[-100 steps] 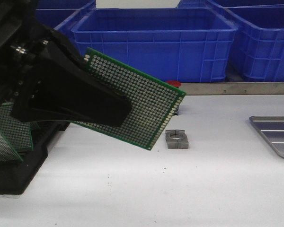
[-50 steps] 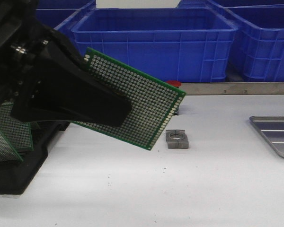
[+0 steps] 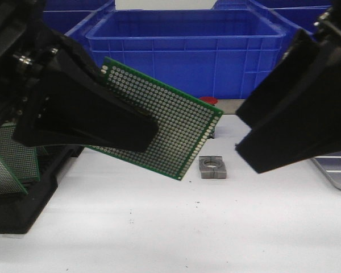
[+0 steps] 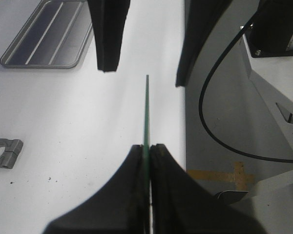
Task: Place circuit board on tray
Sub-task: 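Bring the right gripper to the board's edge nearest it and grasp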
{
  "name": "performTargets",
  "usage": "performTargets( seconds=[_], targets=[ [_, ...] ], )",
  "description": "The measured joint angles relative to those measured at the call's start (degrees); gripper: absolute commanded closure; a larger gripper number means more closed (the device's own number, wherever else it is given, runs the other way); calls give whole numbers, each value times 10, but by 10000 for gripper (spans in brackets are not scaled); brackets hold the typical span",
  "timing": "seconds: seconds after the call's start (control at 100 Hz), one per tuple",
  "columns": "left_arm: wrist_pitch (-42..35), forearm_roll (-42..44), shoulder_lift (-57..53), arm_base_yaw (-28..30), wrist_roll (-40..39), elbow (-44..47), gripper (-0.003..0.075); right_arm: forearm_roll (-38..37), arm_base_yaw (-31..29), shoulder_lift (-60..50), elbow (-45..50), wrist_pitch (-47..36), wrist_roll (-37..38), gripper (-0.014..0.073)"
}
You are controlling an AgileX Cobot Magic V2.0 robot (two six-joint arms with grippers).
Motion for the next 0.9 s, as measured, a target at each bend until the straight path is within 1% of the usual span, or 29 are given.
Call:
performTargets(
  seconds=[0.08, 0.15, 0.18, 0.23, 0.35, 0.46, 0.56, 0.62, 0.69, 0.74, 0.83, 0.9],
  targets=[
    [0, 0, 0, 0, 0, 0, 737, 12, 20, 23, -12, 0, -27, 142],
    [0, 0, 0, 0, 0, 0, 737, 21, 35, 40, -20, 0, -35, 146],
    [0, 0, 0, 0, 0, 0, 737, 26, 41, 46, -23, 0, -37, 160],
    [0, 0, 0, 0, 0, 0, 737, 39, 45, 54, -27, 0, -40, 211],
    [0, 0, 0, 0, 0, 0, 737, 69, 47, 60, -35, -2, -44, 398],
    [0, 0, 0, 0, 0, 0, 737, 75, 47, 60, -35, -7, -44, 542],
    [-3, -1, 0, 0, 0, 0, 736, 76, 47, 60, -35, -7, -45, 630],
    [-4, -1, 0, 0, 0, 0, 727, 72, 48, 60, -35, -2, -54, 661],
    [-3, -1, 0, 0, 0, 0, 663, 70, 48, 60, -35, 0, -57, 664],
    [-4, -1, 0, 0, 0, 0, 582, 70, 49, 60, -35, 2, -57, 664],
    [-6, -1, 0, 0, 0, 0, 393, 72, 51, 60, -35, 2, -55, 664],
    [-4, -2, 0, 0, 0, 0, 312, 75, 51, 60, -35, -3, -53, 664]
  ],
)
